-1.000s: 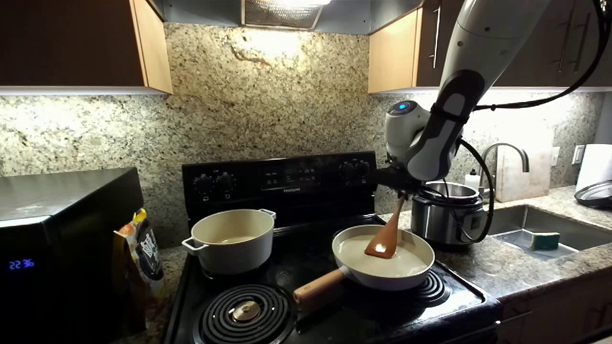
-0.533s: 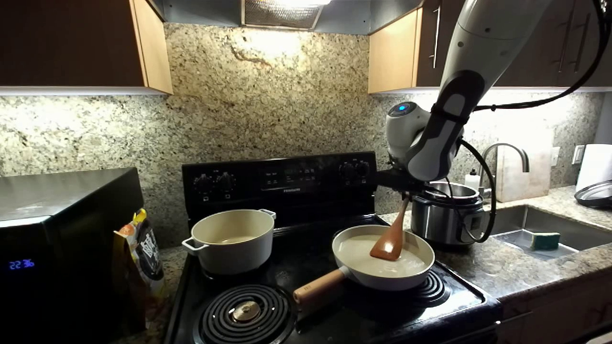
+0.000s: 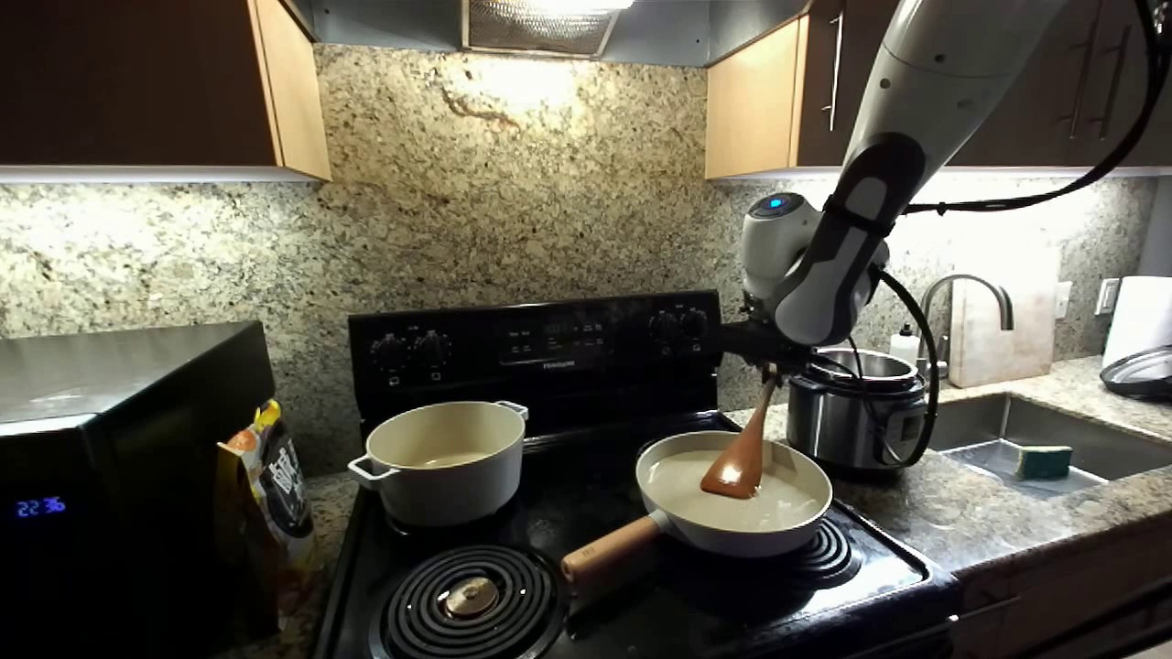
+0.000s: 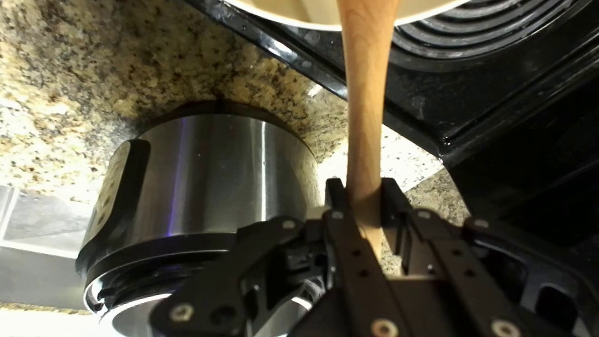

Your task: Stir the water in the pan using the wooden soon

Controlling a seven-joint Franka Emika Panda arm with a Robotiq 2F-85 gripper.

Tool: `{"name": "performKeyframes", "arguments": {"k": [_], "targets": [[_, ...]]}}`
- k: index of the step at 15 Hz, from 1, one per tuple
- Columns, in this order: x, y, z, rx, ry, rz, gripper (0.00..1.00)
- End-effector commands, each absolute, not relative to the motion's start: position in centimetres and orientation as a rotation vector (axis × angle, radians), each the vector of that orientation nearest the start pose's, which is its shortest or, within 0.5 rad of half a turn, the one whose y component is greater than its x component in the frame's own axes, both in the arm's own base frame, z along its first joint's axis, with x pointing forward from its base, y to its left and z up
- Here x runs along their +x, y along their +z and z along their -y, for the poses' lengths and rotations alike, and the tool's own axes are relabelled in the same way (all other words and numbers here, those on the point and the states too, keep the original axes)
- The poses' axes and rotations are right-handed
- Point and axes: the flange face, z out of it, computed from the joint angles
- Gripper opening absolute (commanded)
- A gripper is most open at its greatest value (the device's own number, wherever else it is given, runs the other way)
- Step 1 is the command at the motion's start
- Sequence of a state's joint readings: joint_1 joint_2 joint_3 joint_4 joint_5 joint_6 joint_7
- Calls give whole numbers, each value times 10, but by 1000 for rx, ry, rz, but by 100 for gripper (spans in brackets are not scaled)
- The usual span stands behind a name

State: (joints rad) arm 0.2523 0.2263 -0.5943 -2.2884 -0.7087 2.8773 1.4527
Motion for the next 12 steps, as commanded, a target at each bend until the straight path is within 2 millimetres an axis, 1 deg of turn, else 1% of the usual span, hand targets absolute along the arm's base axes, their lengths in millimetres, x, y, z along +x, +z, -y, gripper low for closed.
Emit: {"name": "performKeyframes", "arguments": {"k": [1,2,3,4,5,6,7,8,9,10,12], "targets": [[535,303,146,-2789,-836,-1640,5],[534,304,149,-2791,-835,-1631,5],[535,303,147,-2774,-816,-1639,5],[537,300,145,-2817,-832,-1631,5],[529,306,153,-2742,-803,-1636,5],[531,306,152,-2747,-802,-1653,5],[535,301,146,-2815,-798,-1630,5],[534,301,145,-2819,-779,-1620,5],[527,307,145,-2800,-753,-1573,5],[527,308,142,-2818,-741,-1538,5],[524,315,149,-2800,-736,-1526,5]]}}
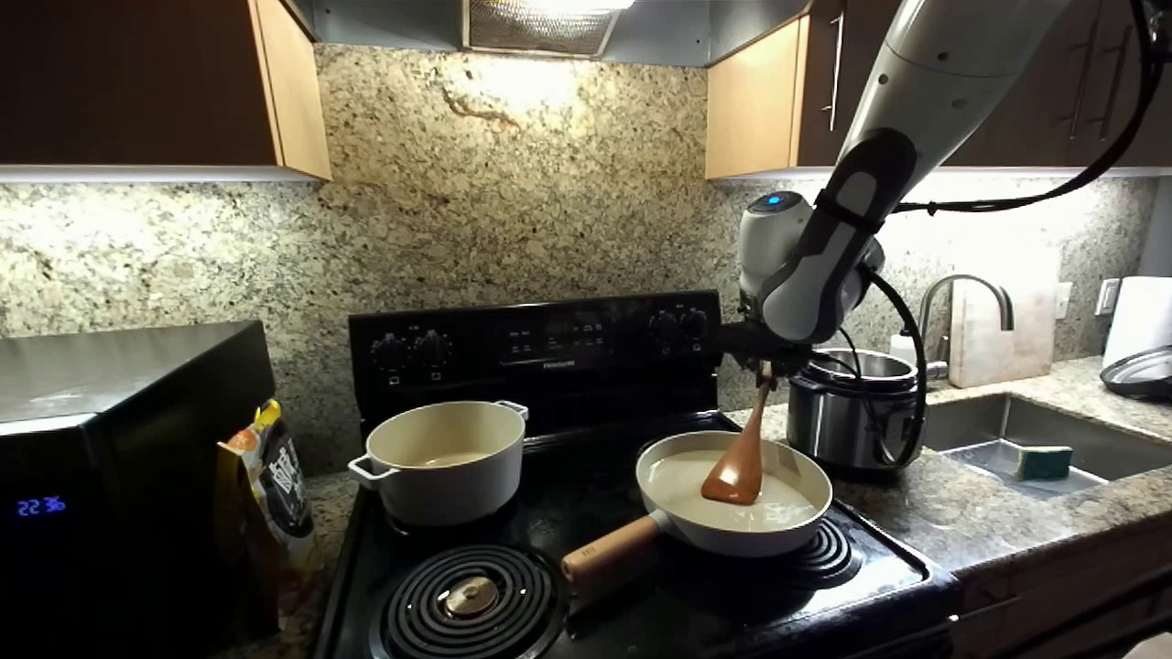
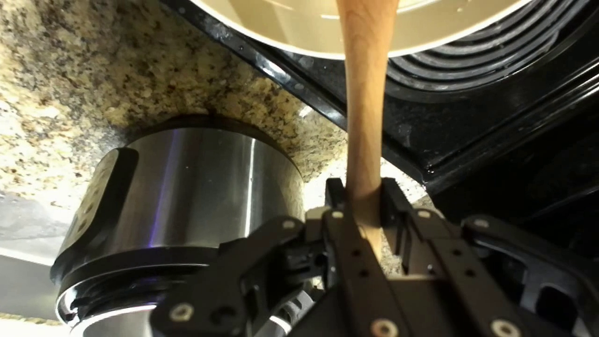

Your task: Stir the water in the pan using the wooden soon

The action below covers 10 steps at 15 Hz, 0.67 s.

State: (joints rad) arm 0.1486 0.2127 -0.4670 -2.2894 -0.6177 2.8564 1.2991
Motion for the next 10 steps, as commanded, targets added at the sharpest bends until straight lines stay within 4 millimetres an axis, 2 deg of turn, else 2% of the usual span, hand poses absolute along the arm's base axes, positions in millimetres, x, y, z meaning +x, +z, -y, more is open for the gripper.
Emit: {"name": "performKeyframes", "arguments": {"k": [1,4,8,10], "targets": [[523,317,153,-2796,-726,-1525,5],[528,316,154,-2817,-692,-1495,5],[543,299,132,-2869,-649,-1440,5],[546,297,129,-2870,-643,-1435,5]]}}
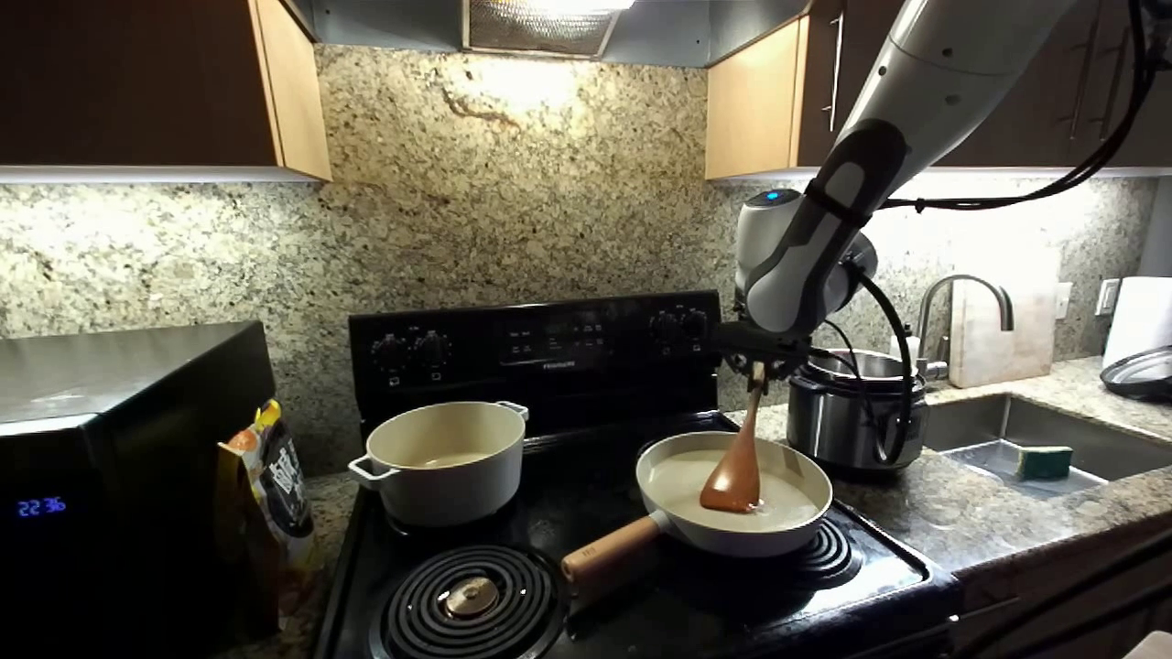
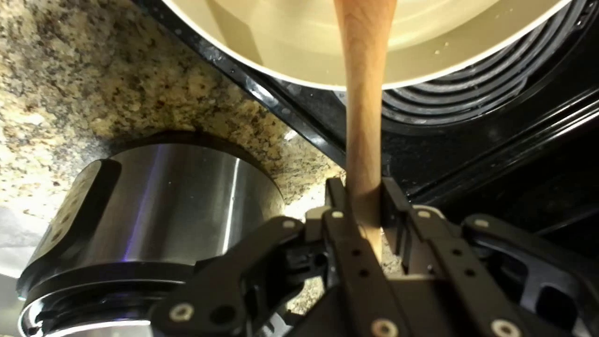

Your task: Stir the water in the pan using the wooden soon

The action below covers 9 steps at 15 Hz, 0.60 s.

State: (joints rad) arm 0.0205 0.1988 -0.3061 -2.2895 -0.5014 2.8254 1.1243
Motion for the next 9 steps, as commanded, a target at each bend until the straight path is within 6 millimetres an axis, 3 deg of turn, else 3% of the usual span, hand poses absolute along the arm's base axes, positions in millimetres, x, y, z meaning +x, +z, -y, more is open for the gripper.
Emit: {"name": "performKeyframes", "arguments": {"k": [1,6,9], "targets": [[544,301,140,-2845,-651,-1473,5],[533,319,192,-2741,-696,-1662,5],[547,294,178,-2806,-650,-1641,5]]}}
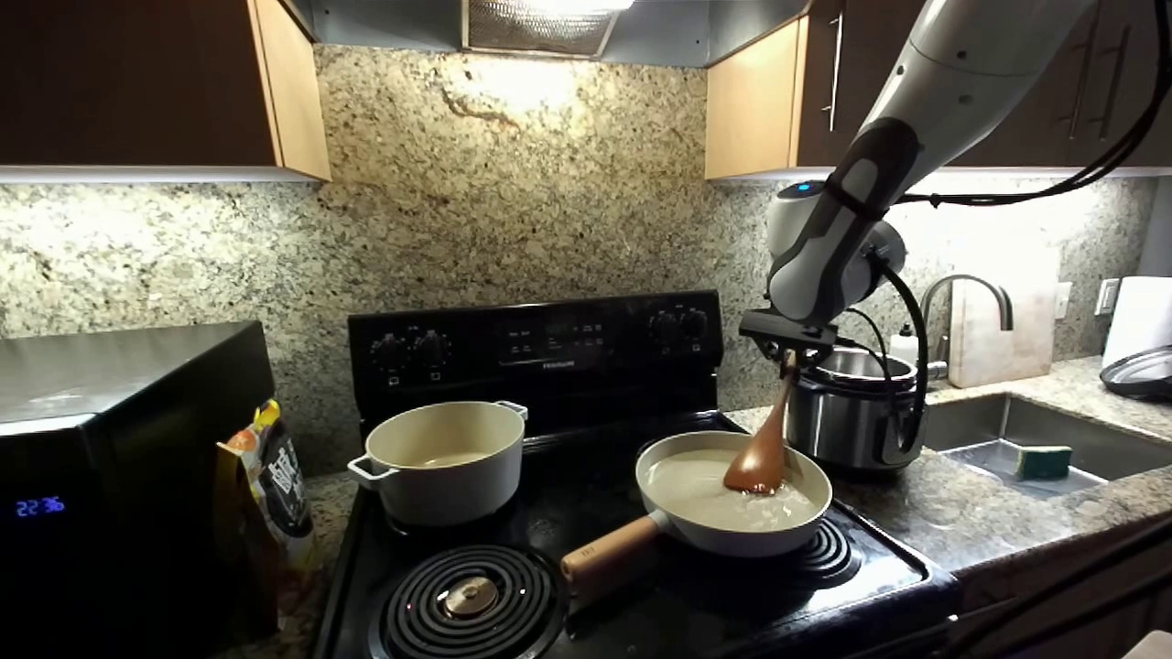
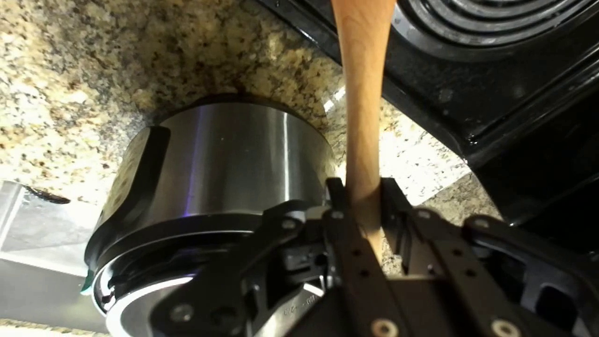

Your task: Stir the water in the pan using the wooden soon

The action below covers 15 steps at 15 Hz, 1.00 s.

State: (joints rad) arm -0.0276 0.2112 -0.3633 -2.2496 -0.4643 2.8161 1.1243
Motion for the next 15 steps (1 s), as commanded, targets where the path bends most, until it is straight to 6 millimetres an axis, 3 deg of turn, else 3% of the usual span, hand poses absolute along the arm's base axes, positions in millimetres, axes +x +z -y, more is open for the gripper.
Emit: {"name": "performKeyframes", "arguments": {"k": [1,4,5,7,11,13,15], "targets": [[551,285,167,-2831,-625,-1615,5],[564,268,132,-2899,-603,-1524,5],[567,267,130,-2897,-600,-1513,5],[566,275,142,-2866,-623,-1550,5],[549,308,191,-2758,-706,-1706,5],[554,306,195,-2774,-714,-1715,5],[563,284,174,-2829,-657,-1660,5]]}}
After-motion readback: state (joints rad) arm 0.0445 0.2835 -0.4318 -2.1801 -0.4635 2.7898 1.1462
